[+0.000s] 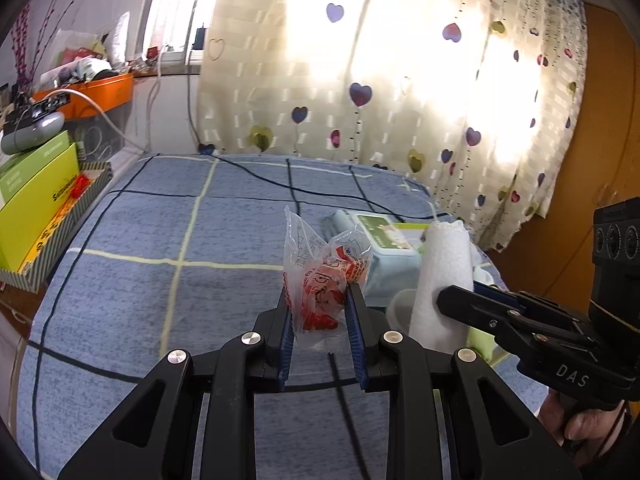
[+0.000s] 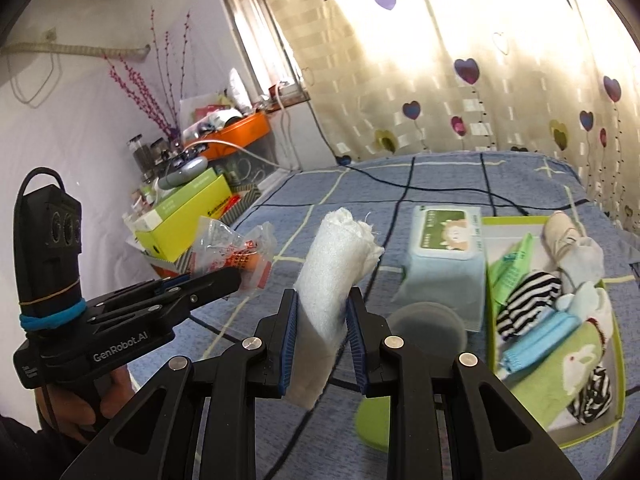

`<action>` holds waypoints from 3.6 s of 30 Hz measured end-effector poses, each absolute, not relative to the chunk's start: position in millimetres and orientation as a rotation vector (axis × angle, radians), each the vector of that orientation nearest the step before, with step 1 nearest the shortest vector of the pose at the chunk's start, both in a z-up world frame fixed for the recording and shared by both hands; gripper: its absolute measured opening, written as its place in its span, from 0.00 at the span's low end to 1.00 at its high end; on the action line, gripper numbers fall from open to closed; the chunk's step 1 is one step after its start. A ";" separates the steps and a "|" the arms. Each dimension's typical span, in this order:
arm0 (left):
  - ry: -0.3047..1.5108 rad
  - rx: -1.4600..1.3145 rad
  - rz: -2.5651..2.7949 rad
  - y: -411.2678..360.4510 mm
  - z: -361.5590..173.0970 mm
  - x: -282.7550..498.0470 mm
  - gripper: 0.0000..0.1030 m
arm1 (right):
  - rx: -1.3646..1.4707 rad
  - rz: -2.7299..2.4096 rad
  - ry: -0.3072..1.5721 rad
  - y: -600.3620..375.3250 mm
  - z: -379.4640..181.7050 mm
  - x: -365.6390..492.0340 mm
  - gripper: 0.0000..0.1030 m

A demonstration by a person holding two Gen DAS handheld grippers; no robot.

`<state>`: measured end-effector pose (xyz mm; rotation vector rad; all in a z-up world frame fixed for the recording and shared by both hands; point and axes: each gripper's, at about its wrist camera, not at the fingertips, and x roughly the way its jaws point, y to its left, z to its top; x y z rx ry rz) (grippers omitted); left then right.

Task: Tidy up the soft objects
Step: 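Carry the white towel and red candy bag over the white box with both grippers, then open both grippers to drop the white towel and candy bag into the box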

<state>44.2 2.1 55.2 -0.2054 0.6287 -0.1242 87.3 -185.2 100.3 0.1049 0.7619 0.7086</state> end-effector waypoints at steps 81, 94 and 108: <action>0.871 -0.018 -0.495 -191.4 17.2 210.3 0.43 | 0.280 0.301 0.748 -382.9 65.1 166.6 0.58; 0.815 -0.049 -0.492 -177.1 31.1 199.2 0.52 | 0.268 0.316 0.742 -379.1 68.2 160.8 0.58; 0.776 -0.049 -0.480 -165.2 46.5 162.3 0.52 | 0.214 0.329 0.733 -364.2 82.9 133.8 0.58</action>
